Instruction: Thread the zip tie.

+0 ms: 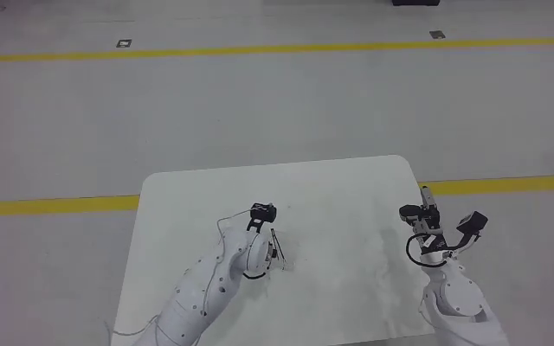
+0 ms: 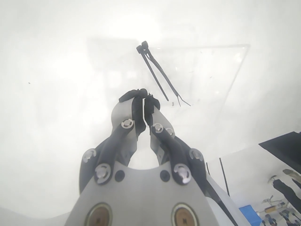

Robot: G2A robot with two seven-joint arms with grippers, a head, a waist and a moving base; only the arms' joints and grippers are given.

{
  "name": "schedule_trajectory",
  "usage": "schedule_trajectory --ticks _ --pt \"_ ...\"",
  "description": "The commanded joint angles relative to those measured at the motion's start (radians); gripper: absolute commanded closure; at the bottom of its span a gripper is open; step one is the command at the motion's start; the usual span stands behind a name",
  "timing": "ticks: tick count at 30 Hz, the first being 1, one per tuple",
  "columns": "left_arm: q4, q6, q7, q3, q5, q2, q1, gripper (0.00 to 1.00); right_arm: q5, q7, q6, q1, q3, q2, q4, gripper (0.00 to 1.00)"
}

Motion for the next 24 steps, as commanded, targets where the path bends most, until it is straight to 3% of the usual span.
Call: schedule_trajectory --ticks 1,7,8,10,12,14,15,19,24 --pt "0.015 0.0 -0.001 -0.004 0.007 -0.009 -0.001 1.0 0.0 0.0 0.0 0.0 0.0 0.0 0.0 0.0" --pt "0.057 0.0 -0.003 -0.01 0.029 -0.038 -0.007 0.99 0.0 0.0 0.0 0.0 0.0 0.0 0.0 0.0" --pt "0.06 0.0 -0.004 -0.011 0.032 -0.041 -0.008 0.73 0.0 0.0 0.0 0.0 0.0 0.0 0.0 0.0" --pt "0.067 0.0 -0.01 -0.012 0.041 -0.048 -0.009 0.52 0.0 0.0 0.0 0.0 0.0 0.0 0.0 0.0" --pt "0.07 0.0 -0.014 -0.014 0.047 -0.053 -0.009 0.45 0.0 0.0 0.0 0.0 0.0 0.0 0.0 0.0" --pt "0.074 0.0 -0.016 -0.017 0.054 -0.058 -0.008 0.32 0.0 0.0 0.0 0.0 0.0 0.0 0.0 0.0" --pt "0.074 0.0 -0.017 -0.018 0.055 -0.061 -0.008 0.15 0.0 0.0 0.0 0.0 0.0 0.0 0.0 0.0" --pt "0.052 0.0 -0.026 -0.023 0.069 -0.068 -0.002 0.2 0.0 0.0 0.0 0.0 0.0 0.0 0.0 0.0" --pt "-0.036 0.0 -0.053 -0.039 0.096 -0.074 0.022 0.17 0.0 0.0 0.0 0.0 0.0 0.0 0.0 0.0"
